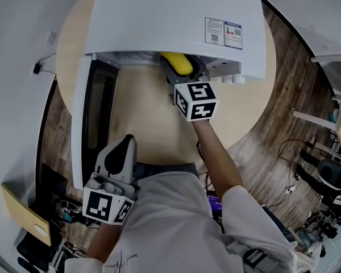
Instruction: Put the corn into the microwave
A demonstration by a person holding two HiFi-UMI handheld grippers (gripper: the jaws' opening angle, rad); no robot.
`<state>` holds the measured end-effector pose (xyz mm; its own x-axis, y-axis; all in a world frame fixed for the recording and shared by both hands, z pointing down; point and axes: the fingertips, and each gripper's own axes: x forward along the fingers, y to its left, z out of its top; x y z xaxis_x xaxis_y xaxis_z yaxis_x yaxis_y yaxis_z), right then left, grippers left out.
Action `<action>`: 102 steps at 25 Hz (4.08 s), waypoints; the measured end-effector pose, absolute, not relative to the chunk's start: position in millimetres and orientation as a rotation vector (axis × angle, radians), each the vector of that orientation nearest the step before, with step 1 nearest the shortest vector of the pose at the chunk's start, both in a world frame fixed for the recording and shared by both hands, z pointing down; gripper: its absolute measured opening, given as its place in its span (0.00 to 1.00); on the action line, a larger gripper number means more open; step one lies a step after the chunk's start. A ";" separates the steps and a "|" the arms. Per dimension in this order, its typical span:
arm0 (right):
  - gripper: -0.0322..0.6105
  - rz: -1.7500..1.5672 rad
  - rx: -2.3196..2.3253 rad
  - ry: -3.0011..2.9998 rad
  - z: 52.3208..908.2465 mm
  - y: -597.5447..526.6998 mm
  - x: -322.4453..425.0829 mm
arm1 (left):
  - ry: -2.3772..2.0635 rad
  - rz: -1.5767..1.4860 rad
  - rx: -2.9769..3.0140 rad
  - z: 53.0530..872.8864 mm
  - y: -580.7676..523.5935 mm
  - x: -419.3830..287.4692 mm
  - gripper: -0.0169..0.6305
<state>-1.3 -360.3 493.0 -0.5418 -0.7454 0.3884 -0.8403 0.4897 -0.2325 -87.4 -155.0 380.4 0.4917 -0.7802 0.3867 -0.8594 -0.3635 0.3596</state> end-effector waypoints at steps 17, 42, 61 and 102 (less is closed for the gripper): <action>0.46 0.510 1.384 -2.473 513.3 -405.8 -15.1 | -1.398 0.240 2.181 388.2 -146.7 -94.0 0.02; 0.46 0.473 1.583 -2.311 538.0 -432.6 -11.9 | -1.403 0.269 2.184 387.9 -129.4 -104.0 0.02; 0.46 0.326 1.563 -2.182 545.5 -432.8 -13.8 | -1.405 0.267 2.198 383.7 -114.3 -108.6 0.02; 0.44 0.344 1.553 -2.222 504.1 -361.3 -5.3 | -1.350 0.211 2.354 352.6 -75.6 -105.6 0.02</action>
